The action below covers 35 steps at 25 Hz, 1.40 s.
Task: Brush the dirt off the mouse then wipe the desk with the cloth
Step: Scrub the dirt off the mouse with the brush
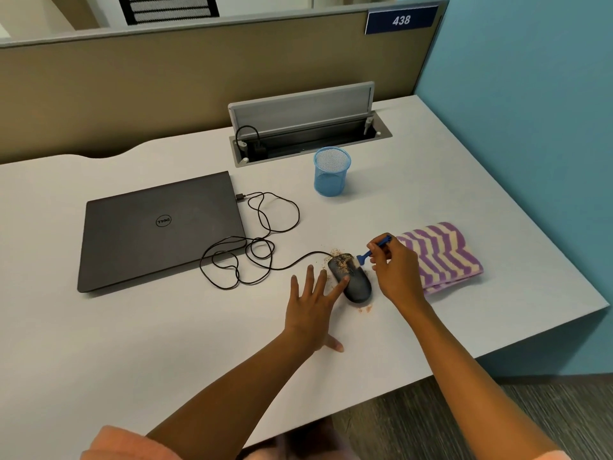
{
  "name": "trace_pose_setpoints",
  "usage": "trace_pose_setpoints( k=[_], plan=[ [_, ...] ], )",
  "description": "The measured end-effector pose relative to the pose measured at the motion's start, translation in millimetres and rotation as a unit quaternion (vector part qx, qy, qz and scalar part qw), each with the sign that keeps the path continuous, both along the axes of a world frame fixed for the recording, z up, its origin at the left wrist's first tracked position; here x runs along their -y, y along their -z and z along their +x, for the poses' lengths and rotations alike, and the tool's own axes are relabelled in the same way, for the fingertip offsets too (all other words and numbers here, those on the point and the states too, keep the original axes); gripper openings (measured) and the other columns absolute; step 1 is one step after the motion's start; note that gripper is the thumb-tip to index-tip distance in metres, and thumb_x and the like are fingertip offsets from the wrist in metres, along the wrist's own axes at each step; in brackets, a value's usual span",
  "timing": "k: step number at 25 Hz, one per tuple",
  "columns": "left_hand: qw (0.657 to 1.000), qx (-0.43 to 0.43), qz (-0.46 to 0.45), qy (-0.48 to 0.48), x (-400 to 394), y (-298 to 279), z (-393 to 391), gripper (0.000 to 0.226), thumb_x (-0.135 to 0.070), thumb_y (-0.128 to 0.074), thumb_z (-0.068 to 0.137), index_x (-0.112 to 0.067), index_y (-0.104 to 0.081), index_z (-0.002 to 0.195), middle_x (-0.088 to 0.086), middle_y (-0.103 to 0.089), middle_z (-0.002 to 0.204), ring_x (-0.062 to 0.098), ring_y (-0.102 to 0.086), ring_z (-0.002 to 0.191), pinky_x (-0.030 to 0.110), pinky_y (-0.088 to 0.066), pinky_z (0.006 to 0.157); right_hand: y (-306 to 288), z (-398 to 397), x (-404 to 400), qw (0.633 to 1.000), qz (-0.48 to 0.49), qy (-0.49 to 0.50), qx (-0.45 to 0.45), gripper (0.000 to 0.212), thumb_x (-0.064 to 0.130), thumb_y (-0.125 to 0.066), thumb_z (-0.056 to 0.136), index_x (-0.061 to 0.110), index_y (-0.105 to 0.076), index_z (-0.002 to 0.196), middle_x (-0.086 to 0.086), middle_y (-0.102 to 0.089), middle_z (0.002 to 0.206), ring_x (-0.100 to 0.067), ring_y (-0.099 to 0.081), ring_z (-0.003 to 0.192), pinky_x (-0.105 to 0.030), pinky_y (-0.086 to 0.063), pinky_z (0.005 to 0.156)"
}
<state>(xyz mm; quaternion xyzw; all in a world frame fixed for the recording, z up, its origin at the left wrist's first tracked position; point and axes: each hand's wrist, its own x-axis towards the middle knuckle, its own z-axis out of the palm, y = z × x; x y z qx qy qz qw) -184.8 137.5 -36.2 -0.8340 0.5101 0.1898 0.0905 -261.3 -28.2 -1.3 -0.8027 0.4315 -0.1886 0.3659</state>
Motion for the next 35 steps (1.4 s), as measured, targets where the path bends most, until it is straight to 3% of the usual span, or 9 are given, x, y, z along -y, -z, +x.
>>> trace_pose_setpoints(
  k=[3, 8, 11, 13, 17, 23, 27, 32, 35],
  plan=[
    [1.0, 0.001, -0.002, 0.002, 0, 0, 1, 0.134, -0.076, -0.071, 0.065, -0.036, 0.023, 0.152, 0.011, 0.015, 0.165, 0.038, 0.026, 0.146, 0.061, 0.014, 0.113, 2, -2, -1, 0.999, -0.022, -0.013, -0.034, 0.027, 0.031, -0.052, 0.097, 0.008, -0.064, 0.107, -0.01, -0.073, 0.096, -0.021, -0.068, 0.083, -0.029, -0.055, 0.069],
    [1.0, -0.005, 0.002, -0.001, 1, 0, 1, 0.134, -0.076, -0.071, 0.065, -0.036, 0.023, 0.152, 0.011, 0.016, 0.164, 0.038, 0.027, 0.146, 0.06, 0.016, 0.112, -9, 21, 3, 0.999, 0.001, -0.032, -0.003, 0.03, 0.028, -0.052, 0.098, 0.005, -0.063, 0.113, -0.012, -0.072, 0.103, -0.026, -0.068, 0.094, -0.036, -0.057, 0.082],
    [1.0, -0.007, -0.003, -0.003, 1, 2, 1, 0.134, -0.076, -0.071, 0.065, -0.037, 0.023, 0.152, 0.01, 0.016, 0.164, 0.037, 0.027, 0.145, 0.059, 0.017, 0.111, -3, 7, 6, 0.998, -0.028, -0.032, -0.037, 0.026, 0.031, -0.053, 0.097, 0.011, -0.065, 0.108, -0.009, -0.072, 0.096, -0.019, -0.065, 0.081, -0.021, -0.05, 0.062],
    [1.0, -0.006, -0.004, -0.003, 1, 2, 2, 0.134, -0.076, -0.071, 0.065, -0.037, 0.023, 0.152, 0.01, 0.016, 0.164, 0.037, 0.028, 0.145, 0.059, 0.018, 0.11, 0, 5, 3, 0.997, -0.042, -0.036, -0.054, 0.025, 0.031, -0.053, 0.097, 0.012, -0.065, 0.106, -0.008, -0.072, 0.093, -0.015, -0.061, 0.075, -0.015, -0.042, 0.056],
    [1.0, -0.008, -0.002, -0.001, 1, 1, 2, 0.134, -0.076, -0.071, 0.065, -0.037, 0.023, 0.152, 0.01, 0.016, 0.164, 0.037, 0.028, 0.145, 0.058, 0.019, 0.11, -8, 22, 4, 0.999, -0.012, -0.041, -0.021, 0.026, 0.029, -0.053, 0.097, 0.009, -0.064, 0.109, -0.011, -0.073, 0.1, -0.022, -0.067, 0.088, -0.027, -0.051, 0.074],
    [1.0, -0.005, -0.009, -0.002, 0, 1, 1, 0.135, -0.076, -0.072, 0.065, -0.038, 0.025, 0.151, 0.011, 0.015, 0.164, 0.038, 0.027, 0.145, 0.058, 0.018, 0.11, 0, 11, 5, 0.994, -0.027, -0.036, -0.099, 0.028, 0.033, -0.05, 0.098, 0.01, -0.063, 0.108, -0.012, -0.071, 0.097, -0.02, -0.062, 0.08, -0.027, -0.046, 0.065],
    [1.0, -0.006, -0.009, -0.003, 0, 1, 1, 0.135, -0.076, -0.072, 0.065, -0.038, 0.024, 0.152, 0.011, 0.015, 0.165, 0.038, 0.027, 0.146, 0.058, 0.018, 0.111, -7, 24, 6, 0.998, 0.005, -0.034, -0.05, 0.029, 0.031, -0.05, 0.098, 0.009, -0.062, 0.112, -0.012, -0.072, 0.101, -0.026, -0.067, 0.091, -0.035, -0.054, 0.078],
    [1.0, -0.002, -0.006, -0.004, 0, 2, 1, 0.135, -0.077, -0.071, 0.064, -0.038, 0.024, 0.151, 0.01, 0.015, 0.165, 0.038, 0.026, 0.146, 0.059, 0.018, 0.111, -3, 10, 9, 0.995, -0.004, -0.028, -0.098, 0.03, 0.033, -0.05, 0.098, 0.009, -0.062, 0.112, -0.012, -0.072, 0.101, -0.025, -0.068, 0.09, -0.03, -0.053, 0.073],
    [1.0, -0.003, -0.005, -0.004, 0, 1, 1, 0.135, -0.077, -0.072, 0.064, -0.038, 0.023, 0.152, 0.01, 0.015, 0.165, 0.038, 0.026, 0.146, 0.058, 0.018, 0.11, -9, 17, 7, 0.998, 0.016, -0.029, -0.058, 0.029, 0.029, -0.05, 0.098, 0.008, -0.062, 0.114, -0.014, -0.072, 0.102, -0.027, -0.068, 0.092, -0.036, -0.057, 0.079]
  ],
)
